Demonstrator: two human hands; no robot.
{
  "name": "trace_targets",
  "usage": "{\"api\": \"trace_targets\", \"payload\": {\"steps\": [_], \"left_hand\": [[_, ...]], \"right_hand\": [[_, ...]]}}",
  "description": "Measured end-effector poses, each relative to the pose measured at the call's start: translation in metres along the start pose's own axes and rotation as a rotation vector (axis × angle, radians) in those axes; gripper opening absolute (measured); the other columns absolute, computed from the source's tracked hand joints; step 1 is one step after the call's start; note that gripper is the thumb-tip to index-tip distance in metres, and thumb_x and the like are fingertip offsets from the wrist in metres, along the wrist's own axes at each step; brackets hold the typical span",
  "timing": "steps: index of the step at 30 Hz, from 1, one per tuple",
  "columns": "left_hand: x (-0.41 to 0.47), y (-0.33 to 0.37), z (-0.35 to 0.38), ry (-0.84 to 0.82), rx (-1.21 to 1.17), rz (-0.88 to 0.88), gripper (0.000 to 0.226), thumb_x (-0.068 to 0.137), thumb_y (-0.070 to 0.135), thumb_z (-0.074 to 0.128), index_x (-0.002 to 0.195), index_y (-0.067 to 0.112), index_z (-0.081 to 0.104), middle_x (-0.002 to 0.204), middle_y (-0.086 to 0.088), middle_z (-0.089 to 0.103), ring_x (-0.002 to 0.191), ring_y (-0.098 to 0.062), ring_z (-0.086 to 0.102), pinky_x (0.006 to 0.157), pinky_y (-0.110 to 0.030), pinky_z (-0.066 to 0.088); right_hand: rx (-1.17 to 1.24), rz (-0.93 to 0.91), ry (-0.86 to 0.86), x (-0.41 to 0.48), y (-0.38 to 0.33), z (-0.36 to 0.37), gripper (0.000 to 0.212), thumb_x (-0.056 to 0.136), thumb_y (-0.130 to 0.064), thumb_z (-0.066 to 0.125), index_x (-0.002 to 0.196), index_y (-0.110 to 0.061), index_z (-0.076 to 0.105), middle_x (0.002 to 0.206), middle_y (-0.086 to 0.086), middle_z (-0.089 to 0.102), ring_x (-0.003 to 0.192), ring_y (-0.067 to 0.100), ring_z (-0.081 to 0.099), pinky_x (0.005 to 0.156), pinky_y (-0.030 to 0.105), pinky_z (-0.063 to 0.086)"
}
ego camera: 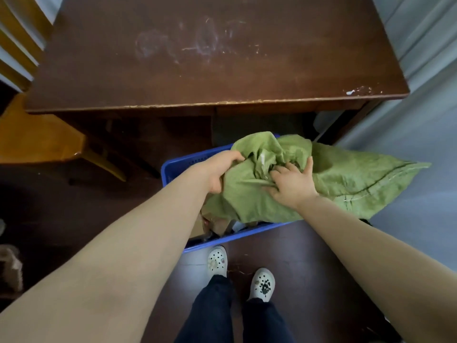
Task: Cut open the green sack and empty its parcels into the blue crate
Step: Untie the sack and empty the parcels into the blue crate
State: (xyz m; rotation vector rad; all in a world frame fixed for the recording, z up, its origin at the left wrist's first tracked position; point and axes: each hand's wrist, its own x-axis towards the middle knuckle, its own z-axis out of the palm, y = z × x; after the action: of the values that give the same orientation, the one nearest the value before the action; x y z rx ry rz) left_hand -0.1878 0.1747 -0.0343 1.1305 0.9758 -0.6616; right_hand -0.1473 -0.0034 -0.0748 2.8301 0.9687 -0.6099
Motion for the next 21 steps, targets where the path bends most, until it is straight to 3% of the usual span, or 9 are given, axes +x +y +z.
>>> {"api": "trace_targets", "payload": {"steps": [2, 5, 6, 8, 10, 13, 16, 18, 21], "left_hand": [[0.007, 0.004, -0.004, -0.103, -0.146, 0.058, 0.033, 0.084, 0.034, 0.046, 0.089, 0.009, 0.067, 0.076, -0.008, 0.069, 0.075, -0.023, 0.063, 0.074, -0.031, 0.051], [0.027, 0.003, -0.014, -0.111, -0.384, 0.173, 0.043, 0.088, 0.025, 0.035, 0.113, 0.001, 0.06, 0.098, -0.011, 0.063, 0.089, -0.023, 0.058, 0.082, -0.034, 0.047], [0.038, -0.002, -0.017, -0.011, -0.326, 0.227, 0.042, 0.09, 0.015, 0.035, 0.125, 0.001, 0.053, 0.114, -0.013, 0.061, 0.099, -0.024, 0.057, 0.086, -0.032, 0.046], [0.065, -0.02, -0.024, 0.268, 0.129, 0.298, 0.057, 0.089, 0.0, 0.045, 0.144, 0.008, 0.032, 0.145, -0.014, 0.042, 0.126, -0.027, 0.047, 0.093, -0.026, 0.04], [0.093, -0.046, -0.027, 0.341, 0.67, 0.233, 0.093, 0.081, 0.004, 0.064, 0.152, 0.02, 0.006, 0.158, -0.011, 0.016, 0.142, -0.029, 0.026, 0.107, -0.027, 0.032], [0.131, -0.073, -0.023, 0.324, 0.934, 0.144, 0.128, 0.068, 0.021, 0.082, 0.148, 0.023, -0.017, 0.159, -0.012, -0.006, 0.147, -0.032, 0.005, 0.118, -0.036, 0.016], [0.173, -0.076, -0.009, 0.3, 0.875, 0.204, 0.14, 0.061, 0.026, 0.087, 0.146, 0.026, -0.024, 0.159, -0.012, -0.015, 0.148, -0.032, -0.005, 0.121, -0.042, 0.011], [0.2, -0.071, 0.001, 0.288, 0.934, 0.247, 0.141, 0.06, 0.03, 0.087, 0.144, 0.031, -0.027, 0.158, -0.01, -0.021, 0.147, -0.031, -0.011, 0.121, -0.047, 0.01], [0.235, -0.062, 0.014, 0.212, 1.052, 0.29, 0.124, 0.068, 0.034, 0.081, 0.147, 0.039, -0.014, 0.155, -0.009, -0.028, 0.145, -0.032, -0.021, 0.118, -0.051, 0.004]], "right_hand": [[0.306, 0.113, 0.028, 0.005, 0.003, 0.013, 0.034, 0.094, -0.039, 0.043, 0.103, -0.011, 0.058, 0.105, 0.008, 0.066, 0.114, 0.029, 0.054, 0.115, 0.058, 0.012], [1.101, 0.475, 0.076, 0.015, 0.011, 0.024, 0.027, 0.093, -0.027, 0.052, 0.103, -0.005, 0.062, 0.104, 0.015, 0.067, 0.103, 0.033, 0.061, 0.1, 0.045, 0.045], [1.325, 0.568, 0.101, 0.017, 0.015, 0.026, 0.024, 0.093, -0.023, 0.053, 0.106, -0.005, 0.062, 0.106, 0.015, 0.068, 0.103, 0.032, 0.062, 0.095, 0.043, 0.049], [1.616, 0.678, 0.153, 0.022, 0.024, 0.029, 0.019, 0.094, -0.017, 0.052, 0.106, -0.007, 0.061, 0.097, 0.01, 0.068, 0.096, 0.028, 0.064, 0.082, 0.035, 0.055], [1.726, 0.736, 0.194, 0.028, 0.032, 0.029, 0.017, 0.094, -0.015, 0.051, 0.107, -0.007, 0.059, 0.087, 0.005, 0.065, 0.082, 0.021, 0.064, 0.06, 0.024, 0.055], [1.777, 0.753, 0.21, 0.038, 0.045, 0.034, 0.015, 0.095, -0.013, 0.05, 0.105, -0.006, 0.059, 0.083, 0.004, 0.064, 0.071, 0.014, 0.064, 0.045, 0.015, 0.051], [1.75, 0.782, 0.212, 0.047, 0.061, 0.046, 0.011, 0.094, -0.015, 0.052, 0.088, -0.011, 0.061, 0.081, 0.004, 0.065, 0.062, 0.011, 0.067, 0.051, 0.018, 0.053], [1.754, 0.787, 0.171, 0.051, 0.071, 0.056, 0.011, 0.092, -0.017, 0.054, 0.085, -0.015, 0.062, 0.089, 0.01, 0.068, 0.074, 0.018, 0.067, 0.064, 0.027, 0.053], [1.823, 0.867, 0.068, 0.056, 0.085, 0.072, 0.015, 0.09, -0.021, 0.054, 0.091, -0.012, 0.066, 0.084, 0.013, 0.074, 0.081, 0.027, 0.067, 0.069, 0.034, 0.053]]}}
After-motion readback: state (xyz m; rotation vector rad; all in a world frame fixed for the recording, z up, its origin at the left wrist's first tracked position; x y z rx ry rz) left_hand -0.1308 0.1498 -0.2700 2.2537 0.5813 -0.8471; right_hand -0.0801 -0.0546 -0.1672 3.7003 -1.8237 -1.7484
